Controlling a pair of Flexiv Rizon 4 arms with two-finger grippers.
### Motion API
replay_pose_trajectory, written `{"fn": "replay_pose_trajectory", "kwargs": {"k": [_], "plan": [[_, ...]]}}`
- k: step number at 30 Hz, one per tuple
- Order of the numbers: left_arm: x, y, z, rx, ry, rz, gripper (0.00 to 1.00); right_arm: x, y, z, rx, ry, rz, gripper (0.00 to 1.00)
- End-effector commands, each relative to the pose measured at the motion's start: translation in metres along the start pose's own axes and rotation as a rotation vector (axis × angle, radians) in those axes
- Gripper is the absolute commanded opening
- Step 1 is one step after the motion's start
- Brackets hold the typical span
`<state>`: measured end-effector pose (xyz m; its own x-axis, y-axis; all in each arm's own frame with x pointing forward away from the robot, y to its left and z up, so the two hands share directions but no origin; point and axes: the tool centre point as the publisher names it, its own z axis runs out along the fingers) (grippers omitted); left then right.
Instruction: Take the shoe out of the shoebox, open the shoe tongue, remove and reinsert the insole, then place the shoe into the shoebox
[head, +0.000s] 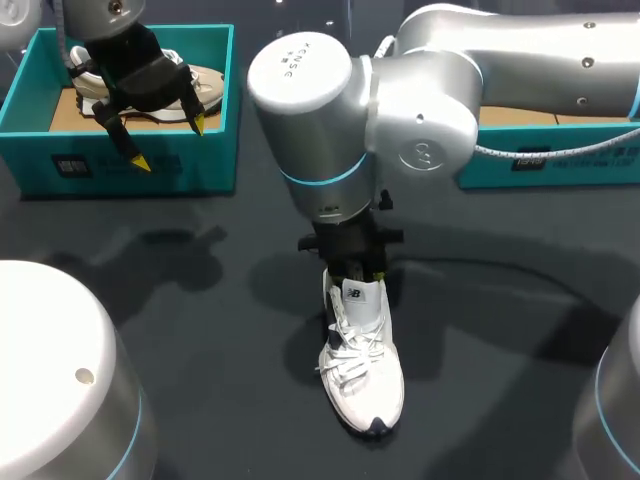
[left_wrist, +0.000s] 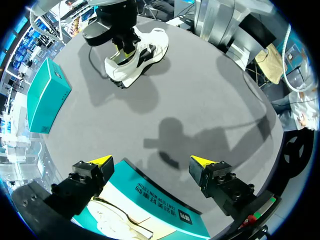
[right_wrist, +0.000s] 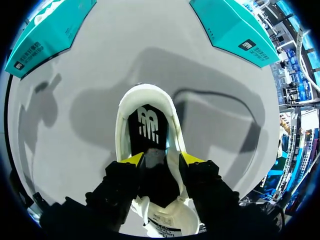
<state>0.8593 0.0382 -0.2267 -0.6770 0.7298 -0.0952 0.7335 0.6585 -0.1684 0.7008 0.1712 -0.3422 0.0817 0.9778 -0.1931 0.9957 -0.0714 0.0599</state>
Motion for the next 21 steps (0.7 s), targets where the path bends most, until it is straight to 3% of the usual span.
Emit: {"fn": "replay_pose_trajectory", "kwargs": {"k": [1, 16, 19, 21], "plan": [[0.0003, 0.0001, -0.0004, -0.002, 0.001, 0.001, 1.0, 0.0025, -0.0038, 0.0017, -0.009, 0.013, 0.036, 0.46], [0.0003, 0.0001, -0.0004, -0.002, 0.001, 0.001, 1.0, -0.0034, -0.0087, 0.0059, -0.004, 0.045, -0.106, 0.45], [0.0003, 0.0001, -0.0004, -0.002, 0.001, 0.001, 1.0, -0.0039, -0.0084, 0.0052, 0.005, 0.044, -0.128, 0.5], [0.0003, 0.0001, -0.0004, -0.002, 0.001, 0.001, 1.0, -0.0041, -0.0086, 0.0044, 0.017, 0.039, -0.133, 0.6]]}}
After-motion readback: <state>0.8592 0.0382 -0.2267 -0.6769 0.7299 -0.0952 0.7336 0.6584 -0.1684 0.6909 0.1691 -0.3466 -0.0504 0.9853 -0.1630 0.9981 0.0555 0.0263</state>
